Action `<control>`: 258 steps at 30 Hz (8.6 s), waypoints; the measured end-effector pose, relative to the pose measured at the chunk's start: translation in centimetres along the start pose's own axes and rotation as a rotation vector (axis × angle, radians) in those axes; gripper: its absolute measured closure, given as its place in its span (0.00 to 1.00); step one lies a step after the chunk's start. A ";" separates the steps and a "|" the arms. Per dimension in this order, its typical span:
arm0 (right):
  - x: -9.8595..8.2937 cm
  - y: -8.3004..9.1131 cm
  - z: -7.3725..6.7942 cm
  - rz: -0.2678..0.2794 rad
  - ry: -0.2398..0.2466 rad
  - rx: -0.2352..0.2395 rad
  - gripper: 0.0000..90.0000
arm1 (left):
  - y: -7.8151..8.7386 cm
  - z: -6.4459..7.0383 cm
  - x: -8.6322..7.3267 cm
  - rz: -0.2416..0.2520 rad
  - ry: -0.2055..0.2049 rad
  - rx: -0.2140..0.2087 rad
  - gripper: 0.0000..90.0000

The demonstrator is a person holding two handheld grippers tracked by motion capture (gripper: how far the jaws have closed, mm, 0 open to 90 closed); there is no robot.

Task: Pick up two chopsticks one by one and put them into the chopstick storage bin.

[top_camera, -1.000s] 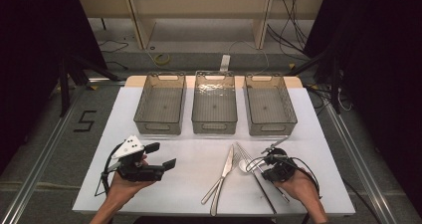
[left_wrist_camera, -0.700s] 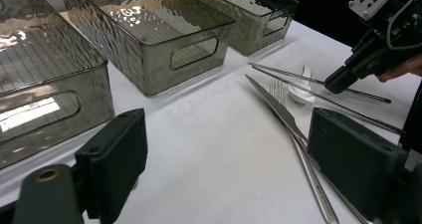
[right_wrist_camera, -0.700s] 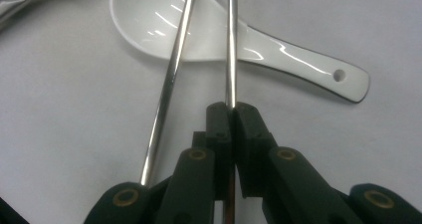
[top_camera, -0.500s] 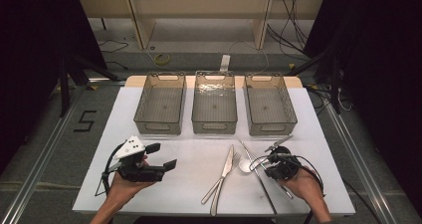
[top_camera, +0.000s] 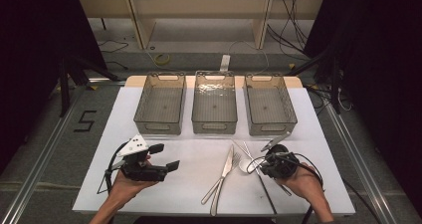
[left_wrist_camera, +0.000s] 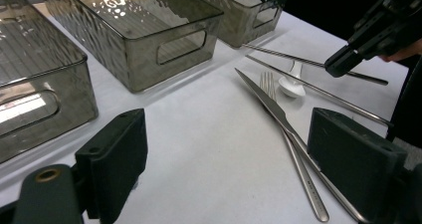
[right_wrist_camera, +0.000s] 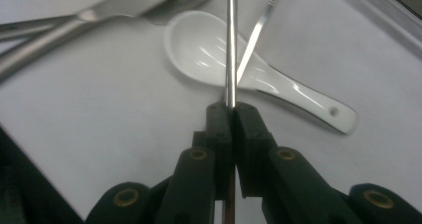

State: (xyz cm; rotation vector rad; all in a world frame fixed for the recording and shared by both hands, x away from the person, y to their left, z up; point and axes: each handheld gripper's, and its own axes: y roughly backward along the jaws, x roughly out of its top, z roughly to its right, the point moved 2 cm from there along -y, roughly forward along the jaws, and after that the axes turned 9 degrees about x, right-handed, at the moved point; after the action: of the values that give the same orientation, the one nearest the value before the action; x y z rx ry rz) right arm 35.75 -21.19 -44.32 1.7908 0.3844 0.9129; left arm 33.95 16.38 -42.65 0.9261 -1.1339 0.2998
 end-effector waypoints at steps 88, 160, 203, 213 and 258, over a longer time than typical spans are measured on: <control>4.0 -2.3 -9.7 -0.179 0.590 0.139 0.92 | -6.3 8.6 -0.5 -0.397 -0.694 -0.338 0.93; -3.1 0.4 -2.2 0.430 -0.078 -0.025 0.27 | -4.2 -9.5 6.2 -0.229 -0.027 0.302 0.96; -3.3 0.0 -3.0 0.405 -0.059 -0.003 0.28 | -9.2 -17.0 7.3 -0.275 0.103 0.429 0.95; -3.3 0.0 -3.0 0.404 -0.055 0.004 0.28 | -9.5 -17.4 7.0 -0.286 0.136 0.467 0.80; -2.5 -1.0 -1.8 0.072 -0.034 -0.017 0.40 | -3.8 -4.7 2.6 -0.093 0.090 0.119 0.19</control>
State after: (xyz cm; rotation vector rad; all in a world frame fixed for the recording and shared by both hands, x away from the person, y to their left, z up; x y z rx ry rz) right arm 32.95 -21.18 -45.93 1.8120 0.2918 0.9322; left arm 40.49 16.98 -42.75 1.0574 -0.9949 0.3326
